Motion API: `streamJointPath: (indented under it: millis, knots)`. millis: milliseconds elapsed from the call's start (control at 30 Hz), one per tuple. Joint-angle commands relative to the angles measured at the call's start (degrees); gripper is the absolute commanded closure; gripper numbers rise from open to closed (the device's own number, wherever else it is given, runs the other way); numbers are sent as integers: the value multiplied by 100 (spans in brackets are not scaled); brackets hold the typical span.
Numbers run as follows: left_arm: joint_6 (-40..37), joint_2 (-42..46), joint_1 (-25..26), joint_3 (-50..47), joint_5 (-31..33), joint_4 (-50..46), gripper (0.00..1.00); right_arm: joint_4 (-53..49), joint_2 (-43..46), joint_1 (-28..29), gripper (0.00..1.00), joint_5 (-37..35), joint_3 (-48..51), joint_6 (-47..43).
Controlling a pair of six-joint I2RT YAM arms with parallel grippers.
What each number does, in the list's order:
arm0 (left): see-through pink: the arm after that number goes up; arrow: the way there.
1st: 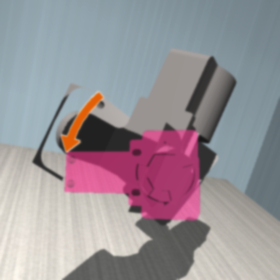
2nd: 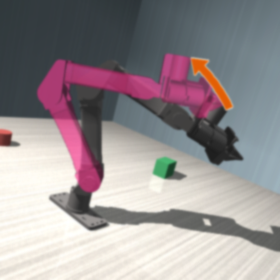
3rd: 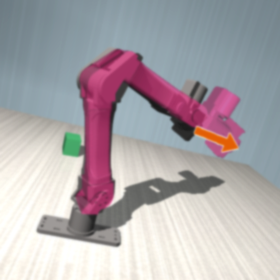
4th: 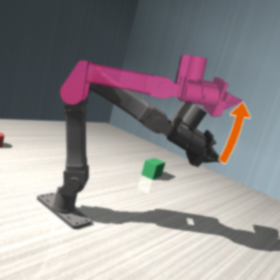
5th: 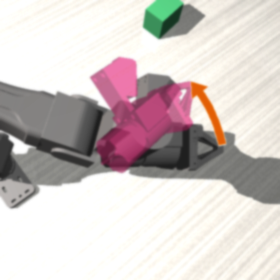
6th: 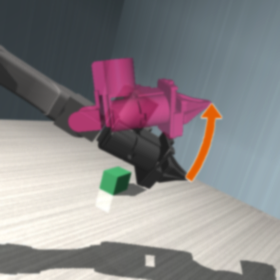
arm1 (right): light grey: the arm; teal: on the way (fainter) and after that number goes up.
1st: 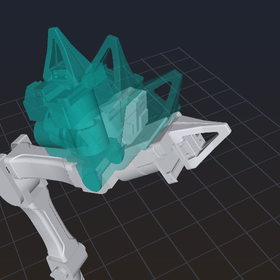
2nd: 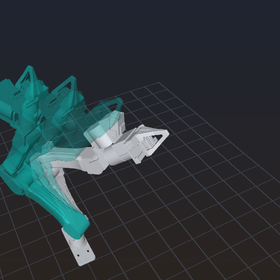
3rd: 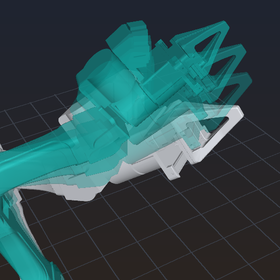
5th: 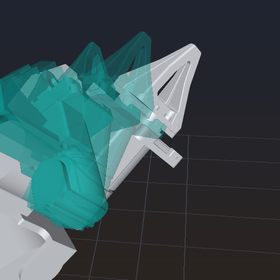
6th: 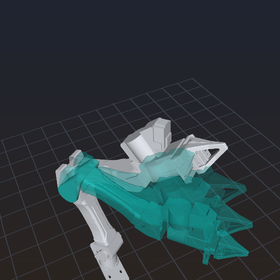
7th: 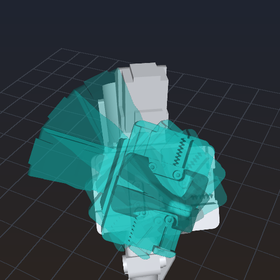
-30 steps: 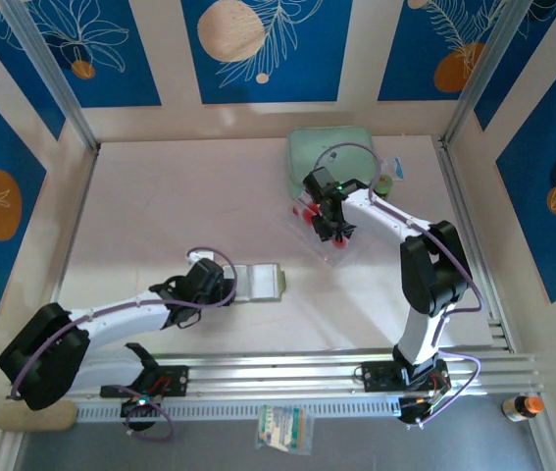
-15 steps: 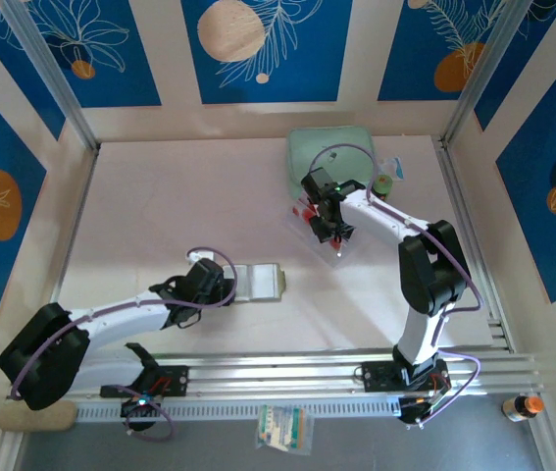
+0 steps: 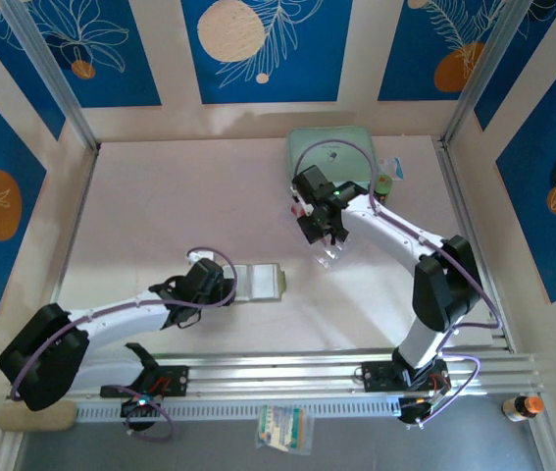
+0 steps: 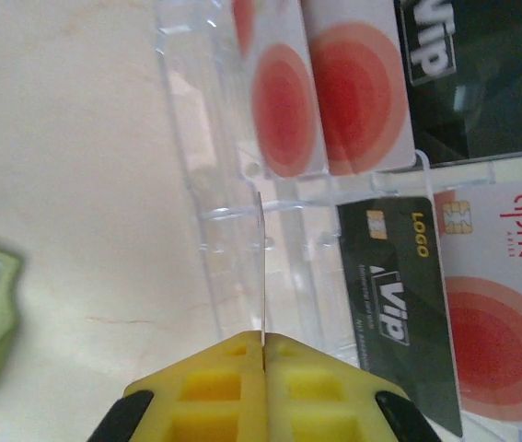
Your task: Put the credit cards into the card holder
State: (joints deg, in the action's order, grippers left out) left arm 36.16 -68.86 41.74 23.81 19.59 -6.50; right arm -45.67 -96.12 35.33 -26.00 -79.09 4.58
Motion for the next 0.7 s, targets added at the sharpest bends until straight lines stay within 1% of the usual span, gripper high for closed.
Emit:
streamJointPath:
  millis: [0, 67, 167, 233, 300, 400, 500, 667]
  knots:
    - [79, 110, -69, -52, 76, -143, 5, 47, 335, 161, 100, 525, -134, 473]
    - [77, 120, -69, -52, 87, -174, 5, 326, 465, 210, 100, 935, 8, 849]
    - [101, 114, -69, -52, 97, -214, 5, 1147, 735, 212, 100, 1731, 549, 1630]
    - [106, 120, -73, -44, 111, -257, 5, 1947, 908, 202, 100, 2290, 1079, 2213]
    - [131, 138, -69, -35, 137, -306, 5, 3027, 1059, 193, 100, 2859, 1768, 2932]
    - [155, 150, -73, -35, 164, -367, 5, 4709, 1097, 262, 100, 3380, 2708, 3887]
    - [189, 146, -69, -32, 174, -413, 5, 5860, 996, 486, 100, 3289, 3329, 4473]
    - [211, 130, -70, -26, 178, -481, 6, 6874, 691, 822, 100, 2937, 3842, 4970]
